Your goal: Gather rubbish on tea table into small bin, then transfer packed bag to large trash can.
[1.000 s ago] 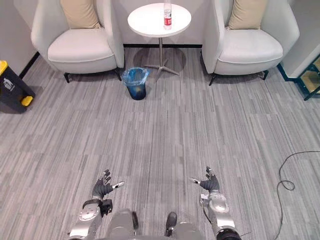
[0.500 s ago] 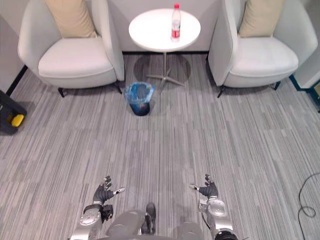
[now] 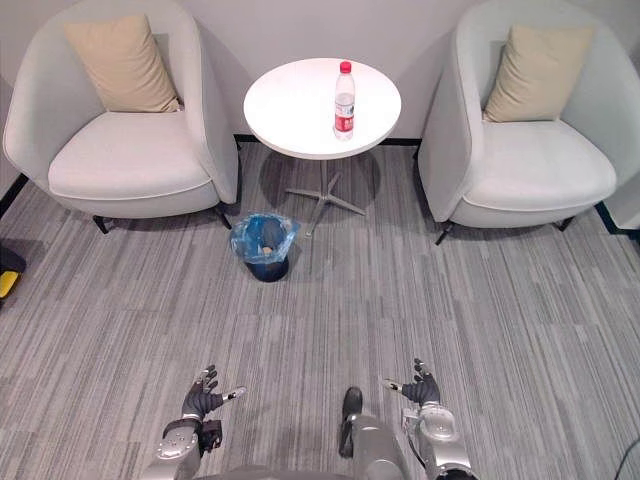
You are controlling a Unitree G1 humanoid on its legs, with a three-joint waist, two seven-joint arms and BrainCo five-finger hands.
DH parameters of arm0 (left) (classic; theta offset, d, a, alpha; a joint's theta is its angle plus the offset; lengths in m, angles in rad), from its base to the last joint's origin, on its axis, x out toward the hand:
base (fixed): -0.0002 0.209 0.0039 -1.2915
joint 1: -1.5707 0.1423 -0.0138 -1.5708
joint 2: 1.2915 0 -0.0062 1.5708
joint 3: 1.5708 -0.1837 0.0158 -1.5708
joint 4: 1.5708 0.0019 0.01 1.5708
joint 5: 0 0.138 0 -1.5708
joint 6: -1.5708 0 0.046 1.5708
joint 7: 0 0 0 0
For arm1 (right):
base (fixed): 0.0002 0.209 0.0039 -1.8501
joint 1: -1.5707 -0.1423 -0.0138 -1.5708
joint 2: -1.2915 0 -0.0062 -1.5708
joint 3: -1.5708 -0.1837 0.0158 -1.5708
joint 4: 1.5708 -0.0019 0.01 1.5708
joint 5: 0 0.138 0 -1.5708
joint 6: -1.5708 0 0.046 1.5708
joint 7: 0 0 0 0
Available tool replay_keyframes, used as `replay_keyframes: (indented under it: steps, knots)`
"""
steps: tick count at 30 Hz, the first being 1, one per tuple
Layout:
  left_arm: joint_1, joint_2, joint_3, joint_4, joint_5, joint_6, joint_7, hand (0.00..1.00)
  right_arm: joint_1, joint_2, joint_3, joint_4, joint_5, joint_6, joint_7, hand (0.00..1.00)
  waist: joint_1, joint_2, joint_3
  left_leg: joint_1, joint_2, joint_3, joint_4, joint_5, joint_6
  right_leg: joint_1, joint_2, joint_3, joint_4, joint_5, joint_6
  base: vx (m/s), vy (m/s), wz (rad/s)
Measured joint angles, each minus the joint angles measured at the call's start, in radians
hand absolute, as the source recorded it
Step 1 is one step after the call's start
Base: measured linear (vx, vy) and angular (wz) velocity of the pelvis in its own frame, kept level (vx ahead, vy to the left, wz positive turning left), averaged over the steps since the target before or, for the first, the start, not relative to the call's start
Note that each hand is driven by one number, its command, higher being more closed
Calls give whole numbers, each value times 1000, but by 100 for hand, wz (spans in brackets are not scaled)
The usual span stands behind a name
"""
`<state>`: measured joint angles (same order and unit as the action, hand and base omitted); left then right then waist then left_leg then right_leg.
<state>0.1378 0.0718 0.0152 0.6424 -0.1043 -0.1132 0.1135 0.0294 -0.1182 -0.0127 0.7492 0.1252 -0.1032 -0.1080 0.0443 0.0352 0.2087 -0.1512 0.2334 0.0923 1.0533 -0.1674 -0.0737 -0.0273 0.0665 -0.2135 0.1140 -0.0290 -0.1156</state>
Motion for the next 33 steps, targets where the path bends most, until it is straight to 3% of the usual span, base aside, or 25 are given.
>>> replay_keyframes:
  steps: [3, 4, 5, 6, 7, 8, 9, 11, 12, 15, 17, 19, 20, 22, 24, 25, 26, 27, 29, 31, 33]
  knots:
    - [-3, -1, -3, -27, -1, -1, 0, 0, -21, 0, -17, -10, 2, -4, -2, 0, 27, -4, 2, -135, -13, 52, -147, -29, 16, 93, -2, 37, -80, -9, 11, 345, -47, -30]
    - [-3, -3, -3, -26, -1, -1, 0, 0, -24, 0, -29, -9, 4, -3, -2, 0, 30, -4, 3, -152, -33, 56, -256, -35, 13, 108, -8, 45, -91, -15, 21, 334, 83, -23]
    - [-3, -11, -3, -26, -1, -1, 0, 0, -25, -5, -41, -9, 4, -3, -3, 0, 29, -6, 5, -149, -82, 55, -481, -28, 9, 133, -28, 50, -104, -31, 41, 334, 101, -16]
    - [-1, -16, -4, -25, -1, 0, -1, 0, -25, -7, -49, -9, 4, -3, -2, 0, 29, -5, 5, -146, -102, 52, -573, -17, 1, 141, -35, 52, -106, -39, 50, 394, 158, -8]
    - [-1, -27, -4, -25, 0, 0, -1, 0, -22, -16, -53, -8, 4, -3, -3, 0, 28, 4, 3, -135, -127, 46, -732, 30, -4, 155, -42, 55, -109, -58, 69, 341, 181, -6]
    - [-1, -30, -4, -24, 0, 0, -1, 0, -22, -23, -60, -3, 4, -2, -4, 0, 32, 15, 4, -121, -135, 45, -794, 113, 16, 171, -45, 61, -106, -75, 85, 358, 201, -12]
    - [2, -25, -3, -22, 0, 0, 0, 0, -22, -23, -59, 7, 4, -2, -5, 0, 38, 9, 5, -95, -152, 49, -818, 170, 67, 184, -56, 80, -100, -94, 103, 370, 210, -8]
    - [-13, -16, -3, -22, 0, 0, 0, 0, -21, -20, -49, 18, 4, -1, -4, 0, 49, -30, 3, -85, -205, 60, -809, 132, 100, 179, -114, 78, -57, -146, 142, 391, 184, 8]
    - [-15, -21, -5, -17, 0, 0, -1, 0, -22, -20, -49, 34, 2, -1, -3, 0, 53, -30, 3, -84, -216, 69, -774, 83, 108, 168, -135, 90, 4, -174, 167, 331, 151, 2]
    - [9, -16, -4, 0, 0, 5, -2, 0, -44, -9, -36, 60, -4, 0, -1, 0, 56, -23, 2, -17, -222, 104, -764, 15, 122, 92, -158, 143, 257, -206, 204, 289, 161, -31]
    - [15, 7, -20, 17, -1, 13, -3, 0, -35, -5, -16, 63, -16, 0, 2, 0, 49, -33, -1, 71, -253, 98, -805, -22, 145, -49, -210, 144, 624, -171, 291, 404, 162, -1]
    - [16, 15, -26, 21, -1, 17, -2, 0, -15, -6, -18, 64, -17, 3, 2, 0, 34, -32, -1, 123, -265, 75, -812, -39, 153, -102, -236, 114, 748, -191, 259, 370, 77, 40]
    - [15, 23, -25, 30, -1, 17, -1, 0, -6, -5, -17, 63, -17, 3, 3, 0, 20, -30, 0, 168, -265, 60, -814, -49, 164, -131, -247, 67, 749, -219, 221, 389, 38, 56]
    - [-3, 31, -25, 39, -1, 18, -1, 0, -4, -7, -18, 62, -17, 3, 3, 0, 13, -29, -1, 201, -262, 40, -832, -51, 162, -173, -237, 37, 686, -236, 200, 422, -19, 49]
    - [-20, 30, -20, 41, -2, 16, 1, 0, -16, -8, -18, 62, -17, 4, 4, 0, -3, -15, 5, 223, -229, 12, -834, -59, 147, -217, -186, 31, 509, -228, 186, 373, -90, 43]
    - [-20, 31, -20, 44, -3, 16, 1, 0, -18, -7, -17, 63, -17, 4, 4, 0, -3, -10, 6, 245, -207, 2, -834, -73, 123, -221, -149, 42, 365, -195, 175, 386, -136, 24]
    - [-18, 38, -20, 47, -3, 16, 1, 0, -14, -5, -17, 63, -16, 3, 4, 0, -1, -20, 0, 263, -204, -3, -834, -87, 99, -212, -132, 56, 239, -116, 168, 485, -194, 30]
    - [-17, 55, -17, 63, -3, 16, 2, 0, 3, -7, -18, 63, -16, 2, 3, 0, -3, -47, -9, 291, -218, -16, -832, -113, 67, -206, -140, 76, 168, 59, 114, 398, -156, 20]
    - [-17, 21, -11, 96, -3, 18, 1, 0, 0, -26, -27, 81, -16, 1, 2, 0, -4, -2, -32, 303, -165, -42, -820, -121, 47, -185, -106, 45, 183, 23, 97, 372, -173, 14]
    - [-21, 5, -12, 99, -2, 17, 0, 0, 1, -27, -31, 82, -15, 1, 2, 0, -6, 11, -33, 278, -143, -61, -755, -123, 43, -151, -85, 26, 146, 7, 83, 315, -212, 19]
    - [-33, -8, -9, 98, -2, 17, 0, 0, 14, -23, -26, 80, -13, 1, 4, 0, -4, 12, -29, 185, -116, -66, -530, -111, 22, -100, -67, 8, 105, -4, 70, 210, -168, 24]
